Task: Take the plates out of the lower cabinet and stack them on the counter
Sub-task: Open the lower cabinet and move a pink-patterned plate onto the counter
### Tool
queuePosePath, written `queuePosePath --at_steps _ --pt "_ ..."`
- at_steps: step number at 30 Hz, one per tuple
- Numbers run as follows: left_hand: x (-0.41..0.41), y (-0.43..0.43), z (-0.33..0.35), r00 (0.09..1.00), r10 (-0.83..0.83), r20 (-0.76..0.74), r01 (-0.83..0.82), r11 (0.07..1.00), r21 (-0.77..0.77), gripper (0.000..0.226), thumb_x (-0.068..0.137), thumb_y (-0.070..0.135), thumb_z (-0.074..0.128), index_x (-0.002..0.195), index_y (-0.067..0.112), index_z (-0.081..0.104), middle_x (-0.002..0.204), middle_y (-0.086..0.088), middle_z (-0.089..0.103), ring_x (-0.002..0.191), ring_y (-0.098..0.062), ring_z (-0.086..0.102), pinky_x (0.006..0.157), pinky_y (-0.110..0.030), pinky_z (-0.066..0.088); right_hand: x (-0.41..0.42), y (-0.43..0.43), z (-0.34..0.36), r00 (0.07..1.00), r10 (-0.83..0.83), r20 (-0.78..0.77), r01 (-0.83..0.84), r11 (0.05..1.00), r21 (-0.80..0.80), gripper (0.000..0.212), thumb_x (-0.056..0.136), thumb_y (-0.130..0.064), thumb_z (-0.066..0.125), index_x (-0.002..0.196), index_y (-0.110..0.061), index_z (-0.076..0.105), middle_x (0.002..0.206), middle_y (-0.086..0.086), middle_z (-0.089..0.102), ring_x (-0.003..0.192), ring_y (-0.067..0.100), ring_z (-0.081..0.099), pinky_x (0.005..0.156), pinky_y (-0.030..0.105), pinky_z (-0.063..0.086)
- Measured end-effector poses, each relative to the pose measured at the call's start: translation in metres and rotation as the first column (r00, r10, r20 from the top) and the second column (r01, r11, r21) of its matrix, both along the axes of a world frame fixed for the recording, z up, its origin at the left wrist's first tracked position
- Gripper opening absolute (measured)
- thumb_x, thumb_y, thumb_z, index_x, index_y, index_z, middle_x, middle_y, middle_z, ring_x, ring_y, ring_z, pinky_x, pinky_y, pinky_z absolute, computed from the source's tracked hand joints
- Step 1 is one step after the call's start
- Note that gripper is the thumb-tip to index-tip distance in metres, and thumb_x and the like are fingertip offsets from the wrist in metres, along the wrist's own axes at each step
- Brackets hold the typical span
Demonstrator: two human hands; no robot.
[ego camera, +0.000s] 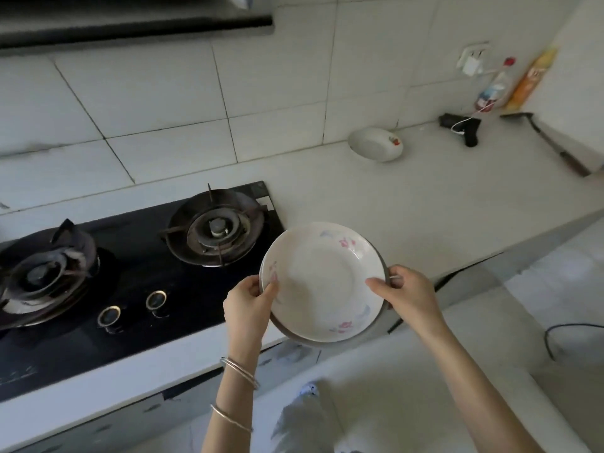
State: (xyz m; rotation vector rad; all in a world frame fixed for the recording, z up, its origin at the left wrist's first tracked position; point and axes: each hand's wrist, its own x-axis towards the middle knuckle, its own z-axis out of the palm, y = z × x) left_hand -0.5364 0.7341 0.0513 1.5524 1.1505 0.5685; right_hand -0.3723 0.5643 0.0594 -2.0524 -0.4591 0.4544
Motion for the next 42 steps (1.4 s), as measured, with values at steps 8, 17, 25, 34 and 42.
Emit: queuePosePath --at_steps 8,17,25,34,42 --pt "0.128 0.032 0.012 0.993 -0.121 0.016 0.12 0.992 0.047 0.026 0.082 0.03 0.066 0.076 0.005 0.066 0.07 -0.022 0.065 0.057 -0.019 0.051 0.05 -0.028 0.04 0.114 0.018 0.009 0.992 -0.122 -0.027 0.123 0.991 0.056 0.019 0.074 -0.013 0.073 0.074 0.003 0.062 0.056 0.004 0.065 0.04 0.002 0.053 0.041 0.014 0.045" --pt "0.259 0.019 0.004 0.997 -0.023 0.07 0.028 0.997 -0.076 0.014 0.073 0.028 0.072 0.061 0.025 0.065 0.066 -0.014 0.067 0.062 -0.023 0.058 0.066 -0.053 0.053 0.258 0.015 -0.003 0.996 -0.093 -0.013 0.093 0.995 0.033 0.022 0.071 -0.015 0.074 0.069 0.001 0.061 0.051 0.005 0.059 0.041 0.007 0.05 0.047 0.023 0.05" --pt "0.393 0.012 -0.009 0.995 0.075 0.063 -0.066 0.988 -0.136 0.018 0.067 0.036 0.072 0.069 0.019 0.071 0.077 -0.024 0.069 0.062 -0.023 0.058 0.067 -0.056 0.054 0.41 0.025 -0.008 0.997 0.061 -0.053 -0.061 0.998 0.001 0.018 0.073 -0.017 0.073 0.07 -0.005 0.06 0.062 0.007 0.067 0.05 0.012 0.061 0.052 0.027 0.056" --pt "0.51 0.06 -0.049 0.988 0.125 0.09 -0.092 0.947 -0.307 0.03 0.081 0.001 0.062 0.111 -0.002 0.059 0.084 -0.006 0.067 0.073 -0.023 0.062 0.062 -0.03 0.055 0.533 0.089 -0.058 0.994 0.091 -0.067 -0.093 0.995 -0.026 0.016 0.074 -0.017 0.071 0.074 -0.005 0.062 0.061 0.005 0.063 0.053 0.018 0.059 0.056 0.032 0.055" --pt "0.562 0.105 -0.086 0.988 0.139 0.068 -0.111 0.942 -0.317 0.034 0.079 -0.008 0.059 0.11 0.003 0.065 0.079 -0.003 0.067 0.071 -0.016 0.063 0.056 -0.02 0.056 0.591 0.137 -0.102 0.989 0.112 -0.097 -0.12 0.988 -0.093 0.018 0.074 -0.019 0.071 0.069 -0.004 0.062 0.06 0.005 0.061 0.056 0.022 0.061 0.062 0.038 0.058"
